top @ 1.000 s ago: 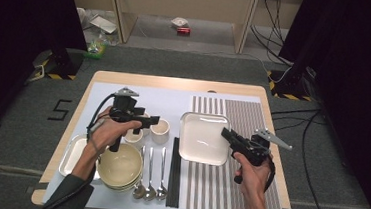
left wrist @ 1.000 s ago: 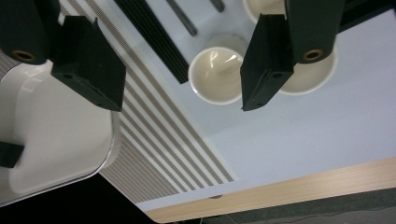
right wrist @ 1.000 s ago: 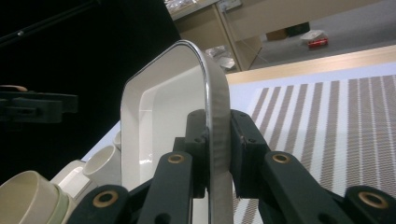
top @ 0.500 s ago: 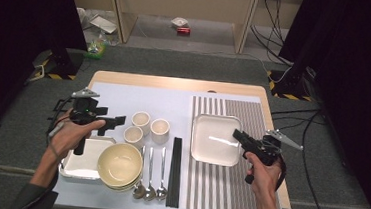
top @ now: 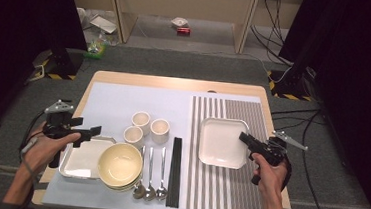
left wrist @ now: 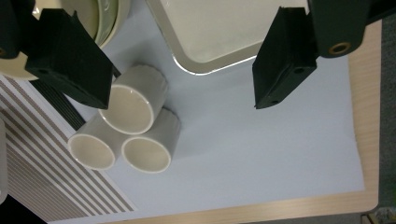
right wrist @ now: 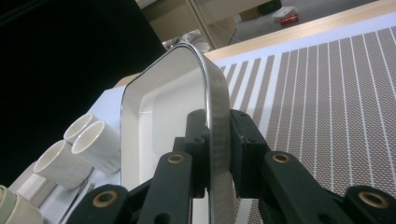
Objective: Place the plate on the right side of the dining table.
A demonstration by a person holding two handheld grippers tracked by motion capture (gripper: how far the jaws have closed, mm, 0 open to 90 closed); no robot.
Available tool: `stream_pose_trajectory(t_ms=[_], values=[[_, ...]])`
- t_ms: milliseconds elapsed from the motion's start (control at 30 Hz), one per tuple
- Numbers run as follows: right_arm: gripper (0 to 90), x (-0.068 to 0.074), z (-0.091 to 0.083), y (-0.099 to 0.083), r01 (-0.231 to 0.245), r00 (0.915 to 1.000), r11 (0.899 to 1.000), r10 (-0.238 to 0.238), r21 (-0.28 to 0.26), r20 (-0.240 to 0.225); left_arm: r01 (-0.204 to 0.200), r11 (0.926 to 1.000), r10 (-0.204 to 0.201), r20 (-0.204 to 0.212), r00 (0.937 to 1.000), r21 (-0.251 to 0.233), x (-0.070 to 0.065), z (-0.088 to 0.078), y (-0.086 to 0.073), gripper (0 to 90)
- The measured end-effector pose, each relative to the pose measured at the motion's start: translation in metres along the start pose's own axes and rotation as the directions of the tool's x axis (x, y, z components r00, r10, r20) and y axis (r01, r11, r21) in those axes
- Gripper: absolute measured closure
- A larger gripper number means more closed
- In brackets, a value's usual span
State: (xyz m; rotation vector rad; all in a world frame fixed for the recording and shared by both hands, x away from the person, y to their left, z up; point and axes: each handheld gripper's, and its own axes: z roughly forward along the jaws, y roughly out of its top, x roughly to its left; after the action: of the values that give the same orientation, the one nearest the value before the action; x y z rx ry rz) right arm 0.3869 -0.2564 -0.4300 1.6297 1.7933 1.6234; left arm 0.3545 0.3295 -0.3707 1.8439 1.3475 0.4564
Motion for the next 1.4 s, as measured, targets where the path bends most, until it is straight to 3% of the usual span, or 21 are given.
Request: stream_pose_trajectory(t_ms=[267, 500, 633, 800, 933, 1133, 1233, 1300, 1400], values=[[79.3, -0.015, -0.003, -0.002, -0.032, 0.9995, 0.999, 0.032, 0.013, -0.001, -0.002, 1.0000, 0.002, -0.011, 0.9999, 0.000, 0.008, -0.007, -0.025, 19.6], [79.2, -0.018, -0.003, -0.002, -0.045, 0.9988, 0.999, 0.045, 0.020, -0.017, -0.004, 0.9999, 0.005, -0.052, 0.9986, 0.014, 0.017, -0.011, -0.054, 19.1], [79.1, -0.022, -0.001, -0.003, -0.060, 0.9981, 0.998, 0.060, 0.024, -0.010, 0.013, 0.9998, -0.012, -0.051, 0.9986, 0.014, 0.021, -0.018, -0.073, 17.1], [78.7, -0.028, 0.001, -0.004, -0.069, 0.9975, 0.997, 0.069, 0.044, 0.017, 0.002, 0.9998, 0.000, -0.077, 0.9970, 0.021, 0.022, -0.026, -0.099, 16.7], [79.2, -0.031, 0.002, -0.004, -0.062, 0.9975, 0.997, 0.060, 0.055, 0.037, 0.014, 0.9998, -0.012, -0.080, 0.9967, 0.014, 0.023, -0.034, -0.113, 16.5], [78.8, -0.028, 0.006, 0.001, -0.030, 0.9966, 0.995, 0.022, 0.091, 0.080, -0.003, 0.9986, 0.008, -0.114, 0.9935, 0.052, 0.021, -0.040, -0.131, 16.2], [77.8, -0.028, 0.008, 0.004, -0.002, 0.9937, 0.993, -0.012, 0.118, 0.112, 0.022, 0.9993, -0.019, -0.115, 0.9932, 0.029, 0.021, -0.043, -0.141, 16.2], [77.5, -0.028, 0.010, 0.005, -0.001, 0.9918, 0.991, -0.016, 0.132, 0.127, 0.014, 0.9991, -0.008, -0.137, 0.9905, 0.040, 0.021, -0.042, -0.150, 16.2], [77.2, -0.027, 0.012, 0.008, 0.019, 0.9878, 0.988, -0.042, 0.153, 0.150, 0.028, 0.9992, -0.024, -0.143, 0.9894, 0.028, 0.020, -0.041, -0.159, 16.2]])
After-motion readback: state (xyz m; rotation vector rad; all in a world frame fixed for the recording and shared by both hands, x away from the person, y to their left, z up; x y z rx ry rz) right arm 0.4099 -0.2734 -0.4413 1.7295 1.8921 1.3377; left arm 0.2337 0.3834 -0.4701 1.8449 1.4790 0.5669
